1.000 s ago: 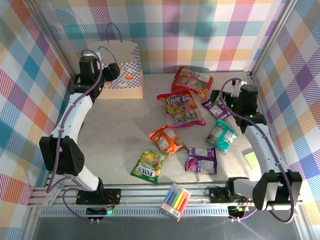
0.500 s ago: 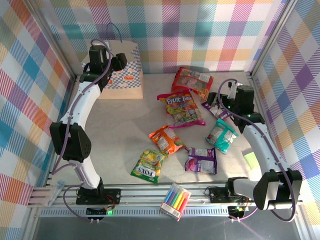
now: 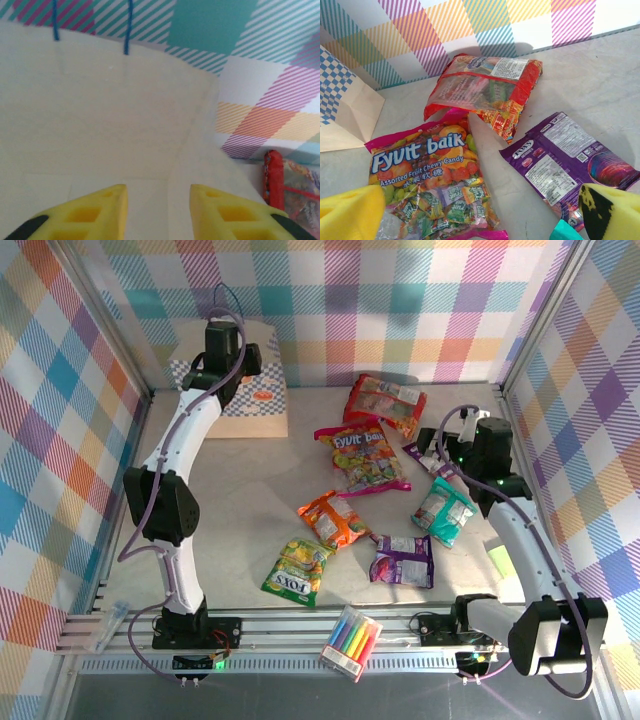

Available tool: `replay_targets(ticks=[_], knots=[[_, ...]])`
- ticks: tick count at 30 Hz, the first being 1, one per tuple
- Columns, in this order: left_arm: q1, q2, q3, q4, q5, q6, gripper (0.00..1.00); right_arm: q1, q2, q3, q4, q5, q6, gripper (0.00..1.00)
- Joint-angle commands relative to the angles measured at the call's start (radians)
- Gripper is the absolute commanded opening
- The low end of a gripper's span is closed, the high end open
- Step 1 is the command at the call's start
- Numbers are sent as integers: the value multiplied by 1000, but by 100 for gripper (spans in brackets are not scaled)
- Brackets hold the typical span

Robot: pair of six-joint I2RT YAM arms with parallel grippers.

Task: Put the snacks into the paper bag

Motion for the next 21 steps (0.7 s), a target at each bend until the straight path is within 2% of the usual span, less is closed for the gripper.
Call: replay_targets(ticks=[1, 5, 6, 8, 12, 21], knots=[[-6, 6, 41, -53, -57, 5, 33, 8, 8, 36, -30, -2, -11, 99], [-8, -6, 39, -79, -67, 9, 19, 8, 7, 36, -32, -9, -2, 99], [-7, -11, 37, -84, -60, 15, 11, 7, 5, 39, -35, -13, -1, 99], [-7, -23, 33, -96, -54, 19, 1, 8, 2, 39, -38, -19, 0, 99], [-7, -70, -5, -113, -17, 24, 0, 8, -2, 41, -50, -23, 2, 99], [-9, -272, -240, -39, 99, 73, 0, 8, -8, 60, -108, -51, 19, 99]])
